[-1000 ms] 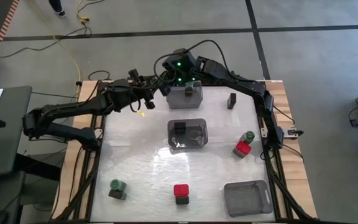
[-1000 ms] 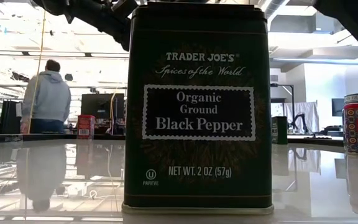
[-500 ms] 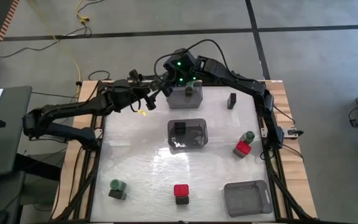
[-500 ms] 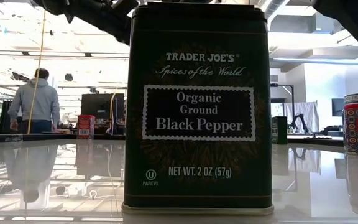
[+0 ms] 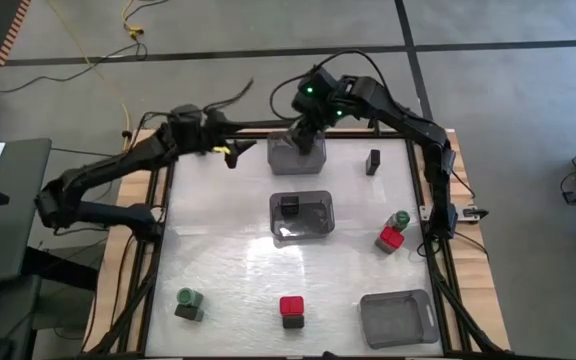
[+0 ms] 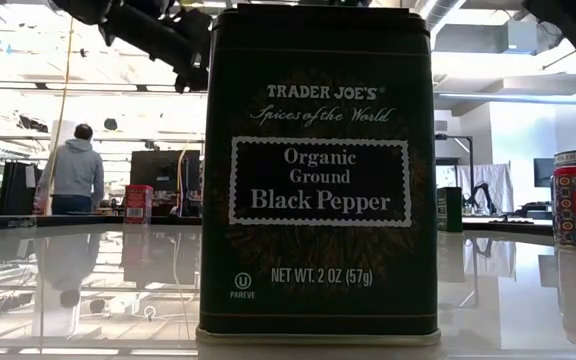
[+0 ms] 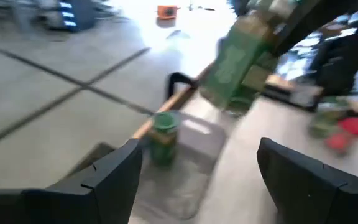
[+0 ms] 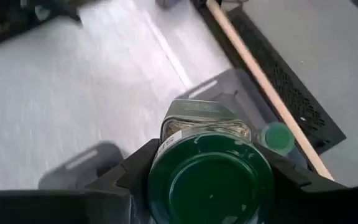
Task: Sort spices by type
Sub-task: Put the green seasoning bottle into the top black bin
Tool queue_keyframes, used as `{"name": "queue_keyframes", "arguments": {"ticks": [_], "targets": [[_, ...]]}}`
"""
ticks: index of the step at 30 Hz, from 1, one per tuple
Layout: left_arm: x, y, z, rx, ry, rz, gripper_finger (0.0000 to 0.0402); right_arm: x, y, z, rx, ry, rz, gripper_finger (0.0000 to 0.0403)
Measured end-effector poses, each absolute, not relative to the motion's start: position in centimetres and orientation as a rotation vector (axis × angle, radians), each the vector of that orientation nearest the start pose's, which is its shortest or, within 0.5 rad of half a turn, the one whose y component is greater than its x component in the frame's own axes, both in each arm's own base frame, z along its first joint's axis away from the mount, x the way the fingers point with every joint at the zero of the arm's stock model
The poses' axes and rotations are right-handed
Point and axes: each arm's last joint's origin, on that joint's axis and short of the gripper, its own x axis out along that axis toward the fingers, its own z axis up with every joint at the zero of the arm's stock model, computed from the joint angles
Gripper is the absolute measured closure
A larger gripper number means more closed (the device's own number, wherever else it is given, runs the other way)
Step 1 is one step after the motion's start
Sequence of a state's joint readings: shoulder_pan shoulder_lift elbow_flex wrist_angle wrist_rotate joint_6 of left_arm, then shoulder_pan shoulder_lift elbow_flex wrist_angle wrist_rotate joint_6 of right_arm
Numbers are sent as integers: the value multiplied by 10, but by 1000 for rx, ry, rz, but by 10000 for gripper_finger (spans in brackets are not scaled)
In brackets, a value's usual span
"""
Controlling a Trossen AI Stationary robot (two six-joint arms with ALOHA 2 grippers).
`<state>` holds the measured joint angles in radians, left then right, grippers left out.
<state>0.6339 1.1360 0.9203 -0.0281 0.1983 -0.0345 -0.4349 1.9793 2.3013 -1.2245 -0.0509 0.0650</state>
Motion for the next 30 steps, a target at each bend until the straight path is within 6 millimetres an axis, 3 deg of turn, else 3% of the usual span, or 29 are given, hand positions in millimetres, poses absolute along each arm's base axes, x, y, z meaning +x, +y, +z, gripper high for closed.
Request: {"name": "queue_keyframes", "arguments": {"ticks": [4,10,20,30], "targets": [[212,152,327,-152,222,353,97,367,-155,399,225,919,-286,181],[237,155,325,-180,290,273,106,380,-135,396,127,926,-176,181],[272,151,353,-24,369,166,108,376,-137,394,127,965,-174,181],[296,150,331,-4,429,111,108,376,-131,395,108,967,-157,177]]}}
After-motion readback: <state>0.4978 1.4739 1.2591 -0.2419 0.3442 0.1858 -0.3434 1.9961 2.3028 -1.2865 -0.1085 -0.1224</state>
